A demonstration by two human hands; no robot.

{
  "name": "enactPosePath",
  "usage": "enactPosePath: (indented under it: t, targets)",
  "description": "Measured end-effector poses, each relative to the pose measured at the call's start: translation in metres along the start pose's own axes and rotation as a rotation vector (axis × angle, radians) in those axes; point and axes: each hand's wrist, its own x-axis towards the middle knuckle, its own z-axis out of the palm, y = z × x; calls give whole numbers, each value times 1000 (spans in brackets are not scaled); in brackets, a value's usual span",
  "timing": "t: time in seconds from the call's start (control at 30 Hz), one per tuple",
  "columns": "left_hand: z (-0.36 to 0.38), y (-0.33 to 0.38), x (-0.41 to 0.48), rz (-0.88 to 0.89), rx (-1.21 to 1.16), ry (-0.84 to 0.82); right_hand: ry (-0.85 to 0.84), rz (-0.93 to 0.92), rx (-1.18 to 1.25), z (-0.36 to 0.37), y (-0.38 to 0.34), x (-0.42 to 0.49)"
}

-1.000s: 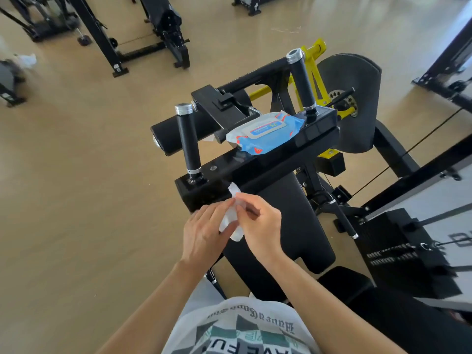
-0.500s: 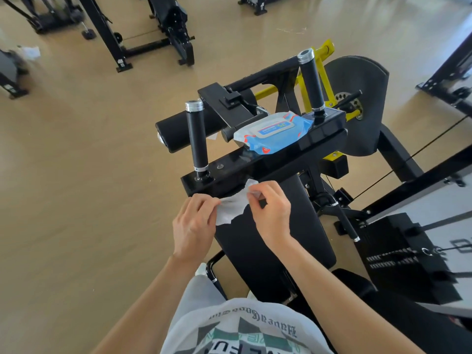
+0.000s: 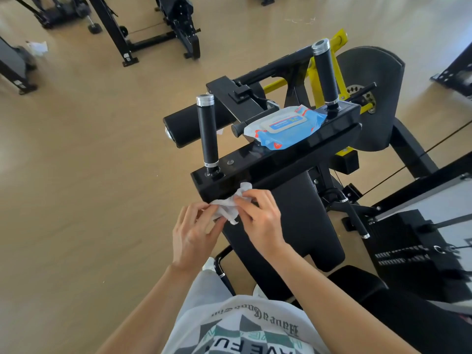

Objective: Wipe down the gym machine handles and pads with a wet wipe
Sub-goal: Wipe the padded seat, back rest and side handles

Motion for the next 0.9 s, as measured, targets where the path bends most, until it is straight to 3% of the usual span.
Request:
enactPosePath:
  t: [0.2,0.5,0.67,0.9]
  targets:
    - [18,11,10,71,-13,10,101,151,-37,-15,17,7]
    - [-7,-18,-14,-27,-79,1,-12,207,46,17,-26,-19]
    - [-14,-42,-4,-308,-195,-224,-9,249,33,30,-46,-25]
    - [-18,-33,22,-912,-643,-510,116,564,48,24,-63,-19]
